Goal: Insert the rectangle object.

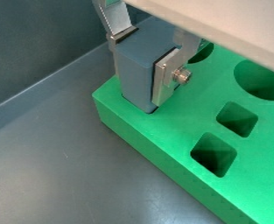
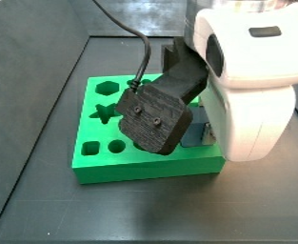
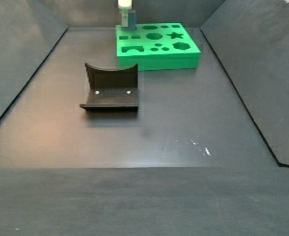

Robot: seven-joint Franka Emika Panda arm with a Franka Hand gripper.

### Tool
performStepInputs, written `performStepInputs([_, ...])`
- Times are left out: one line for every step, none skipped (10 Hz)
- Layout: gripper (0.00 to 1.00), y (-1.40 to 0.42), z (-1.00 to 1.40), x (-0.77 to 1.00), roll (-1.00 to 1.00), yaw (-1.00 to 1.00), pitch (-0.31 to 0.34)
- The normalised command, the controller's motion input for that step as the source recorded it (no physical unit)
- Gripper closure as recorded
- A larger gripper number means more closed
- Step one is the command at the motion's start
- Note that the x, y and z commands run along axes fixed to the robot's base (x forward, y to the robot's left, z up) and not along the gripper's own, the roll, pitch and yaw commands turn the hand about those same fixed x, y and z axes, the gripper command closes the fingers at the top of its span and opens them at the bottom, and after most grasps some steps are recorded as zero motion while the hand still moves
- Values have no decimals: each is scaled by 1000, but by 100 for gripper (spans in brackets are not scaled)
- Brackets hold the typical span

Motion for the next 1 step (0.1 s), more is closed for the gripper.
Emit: performStepInputs([100, 0, 0, 14, 0, 0, 9])
